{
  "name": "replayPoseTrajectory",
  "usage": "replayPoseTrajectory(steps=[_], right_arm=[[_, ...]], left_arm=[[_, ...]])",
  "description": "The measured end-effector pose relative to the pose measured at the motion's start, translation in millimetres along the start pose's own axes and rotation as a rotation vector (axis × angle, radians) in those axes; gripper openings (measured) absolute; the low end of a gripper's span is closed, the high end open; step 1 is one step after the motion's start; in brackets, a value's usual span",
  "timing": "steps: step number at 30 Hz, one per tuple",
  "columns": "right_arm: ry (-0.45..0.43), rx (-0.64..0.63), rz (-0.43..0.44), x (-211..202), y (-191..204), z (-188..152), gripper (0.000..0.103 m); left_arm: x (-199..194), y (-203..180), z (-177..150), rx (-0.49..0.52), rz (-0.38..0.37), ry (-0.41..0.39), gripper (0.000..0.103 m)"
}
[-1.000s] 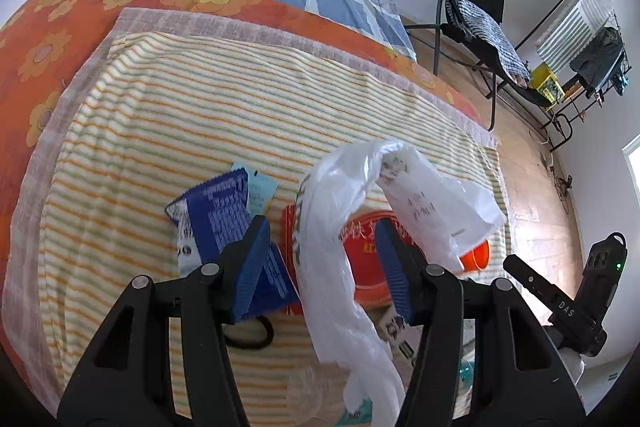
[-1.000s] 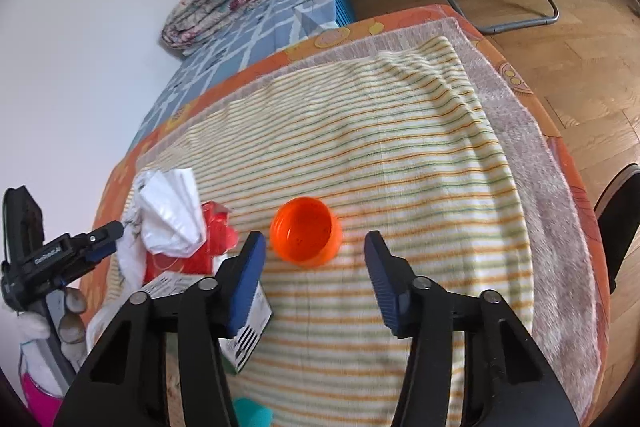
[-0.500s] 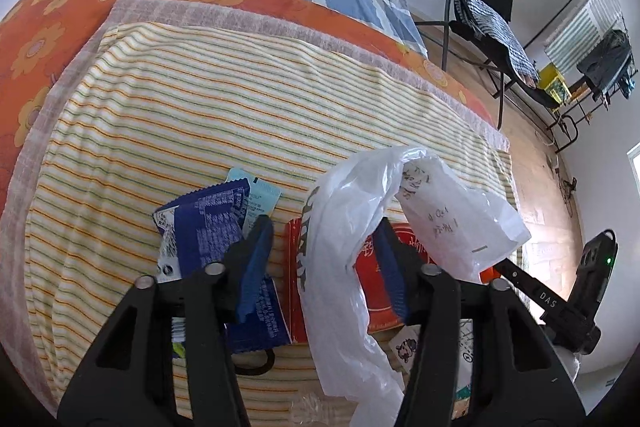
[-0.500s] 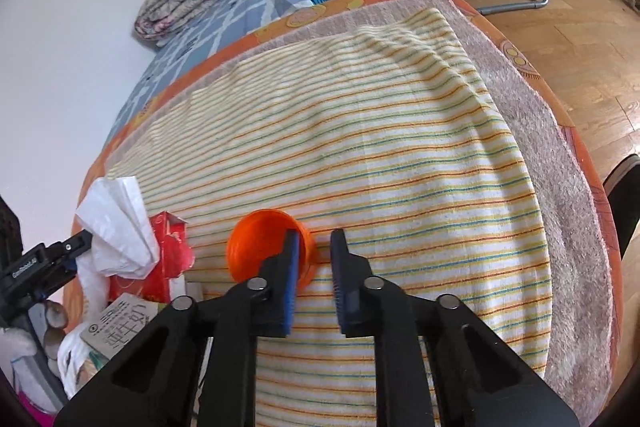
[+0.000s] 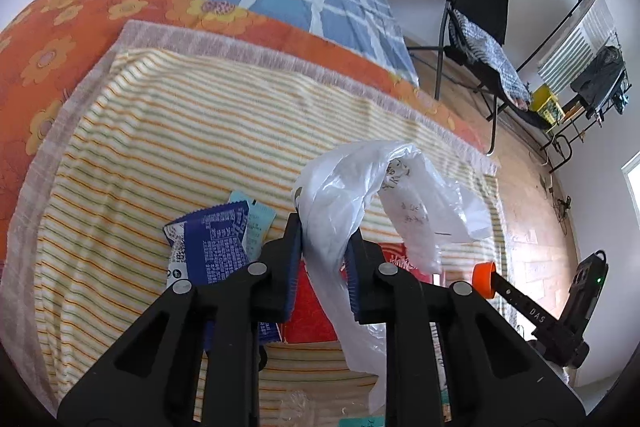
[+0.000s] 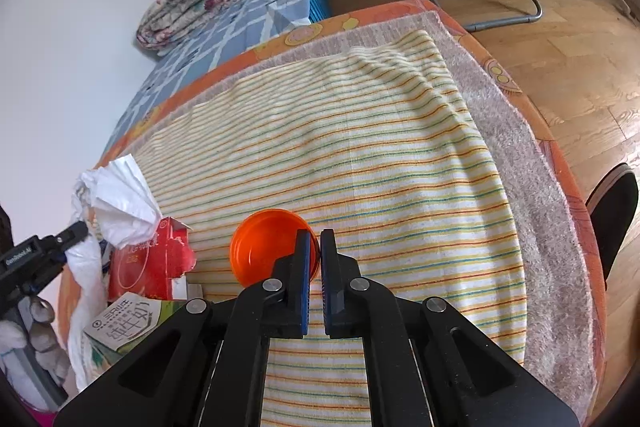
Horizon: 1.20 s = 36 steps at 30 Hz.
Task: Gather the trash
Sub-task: 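Grasp the white plastic bag with the left tool while the right tool grasps the orange cap, then carry the bag and cap over the blue basket and open both tools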
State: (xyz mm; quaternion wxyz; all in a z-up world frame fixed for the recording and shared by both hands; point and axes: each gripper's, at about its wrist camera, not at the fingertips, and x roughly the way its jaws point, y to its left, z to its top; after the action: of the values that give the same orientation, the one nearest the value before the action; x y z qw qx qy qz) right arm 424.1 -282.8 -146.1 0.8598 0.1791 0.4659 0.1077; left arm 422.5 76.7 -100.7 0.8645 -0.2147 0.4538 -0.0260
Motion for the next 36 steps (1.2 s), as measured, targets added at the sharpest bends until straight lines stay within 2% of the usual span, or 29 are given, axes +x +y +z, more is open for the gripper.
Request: replayPoseTrajectory(steps=[10, 18, 27, 36], right_arm=[[-0.045, -0.016, 0.045, -36.9, 7.3, -6.6, 0.003], [-0.082, -0.048, 0.103, -84.7, 25.7, -23.4, 0.003], [-0.101, -0.101, 0.167, -143.7, 47.6, -67.1, 0.003], [-0.086, -0.132, 0.208, -185.1, 52.1, -123.6, 0.003]], left_arm=[[-50.0, -1.1, 3.7, -0.005, -0.033, -0.088, 0.018], [-114.6, -6.0, -14.1, 0.04, -0.073, -0.153, 0.018], [-188.5, 0.4, -69.3, 0.064, -0.143, -0.176, 0.018], [-234.7, 20.3, -153.3, 0.046, -0.179, -0.131, 0.018]])
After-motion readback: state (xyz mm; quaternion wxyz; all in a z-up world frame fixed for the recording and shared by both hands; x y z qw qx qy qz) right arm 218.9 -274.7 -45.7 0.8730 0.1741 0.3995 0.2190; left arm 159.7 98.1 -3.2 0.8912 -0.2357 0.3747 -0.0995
